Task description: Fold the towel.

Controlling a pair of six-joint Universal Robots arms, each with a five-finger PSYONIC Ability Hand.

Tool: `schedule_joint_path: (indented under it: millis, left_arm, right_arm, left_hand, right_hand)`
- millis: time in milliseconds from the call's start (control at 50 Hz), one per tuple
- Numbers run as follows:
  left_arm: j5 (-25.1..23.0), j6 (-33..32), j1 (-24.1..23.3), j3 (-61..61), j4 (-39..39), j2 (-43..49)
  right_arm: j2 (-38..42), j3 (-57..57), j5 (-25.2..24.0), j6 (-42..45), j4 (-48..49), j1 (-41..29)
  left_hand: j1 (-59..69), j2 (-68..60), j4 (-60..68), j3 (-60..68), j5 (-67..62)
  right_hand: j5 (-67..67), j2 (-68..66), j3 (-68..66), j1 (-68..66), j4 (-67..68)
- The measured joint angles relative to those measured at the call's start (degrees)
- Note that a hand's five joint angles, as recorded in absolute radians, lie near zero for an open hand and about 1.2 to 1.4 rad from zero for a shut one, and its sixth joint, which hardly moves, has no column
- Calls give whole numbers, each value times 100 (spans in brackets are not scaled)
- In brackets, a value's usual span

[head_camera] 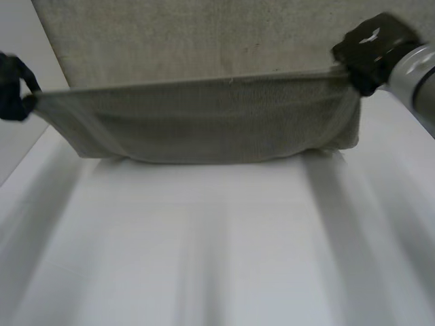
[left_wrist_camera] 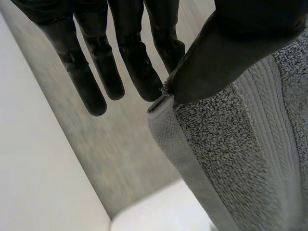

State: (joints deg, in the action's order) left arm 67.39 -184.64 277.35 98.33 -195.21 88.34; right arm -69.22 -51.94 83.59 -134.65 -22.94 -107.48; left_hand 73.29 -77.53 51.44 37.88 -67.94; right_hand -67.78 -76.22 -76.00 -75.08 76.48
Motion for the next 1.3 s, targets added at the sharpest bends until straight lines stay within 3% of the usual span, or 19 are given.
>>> schedule_joint_path:
  millis: [120, 240, 420, 460, 540, 600, 740, 900, 1000, 1120, 1300]
  left_arm:
    - [-15, 605, 130, -555, 210, -214]
    - [-17, 788, 131, -951, 466, -180]
    - [8, 775, -44, -1295, 562, 553]
    - [19, 761, -169, -1401, 590, 857]
    - [28, 728, -388, -1508, 684, 1313]
    - [25, 702, -484, -1481, 760, 1548]
    - [-5, 669, -517, -1166, 809, 1700]
    - [-11, 669, -497, -728, 754, 1643]
    - [-3, 672, -496, -608, 720, 1652]
    - [1, 674, -497, -508, 703, 1649]
    - [18, 675, -508, -370, 702, 1597]
  right_arm:
    - [-582, 26, 200, -230, -320, 170]
    - [-893, -24, 188, -199, -503, 171]
    - [-616, -94, 74, -157, -477, 98]
    - [-380, -112, 36, -161, -468, 89]
    - [62, -278, -8, -201, -452, 78]
    - [331, -567, -37, -275, -413, 39]
    - [499, -1588, -136, -918, 54, -165]
    - [55, -3167, -244, -2367, 1190, -726]
    - [-244, -4054, -381, -2848, 1754, -1276]
    - [-369, -4798, -487, -2914, 2261, -1702]
    - [-380, -5524, -837, -2615, 2651, -1749]
  left_hand:
    - [14, -7, 0, 0, -1]
    - [14, -8, 0, 0, -2]
    - [14, -9, 0, 0, -2]
    - [14, -9, 0, 0, 6]
    - [14, -9, 0, 0, -1]
    - [14, -9, 0, 0, -2]
    - [14, -9, 0, 0, -2]
    - [14, -9, 0, 0, -1]
    - [14, -9, 0, 0, -1]
    - [14, -9, 0, 0, -1]
    - [14, -9, 0, 0, -1]
  right_hand:
    - [-28, -4, -26, -155, 34]
    - [-28, -4, -49, -155, 34]
    - [-28, -5, -49, -155, 34]
    - [688, 663, 609, 510, -659]
    - [4500, 4454, 4291, 4225, -4225]
    - [6331, 6051, 5956, 5860, -6006]
    - [6435, 6211, 6193, 6145, -6166]
    - [6435, 6210, 6193, 6175, -6167]
    - [6435, 6210, 6193, 6176, -6167]
    - [6435, 6210, 6193, 6177, -6167]
    - [6435, 6210, 6193, 6177, -6167]
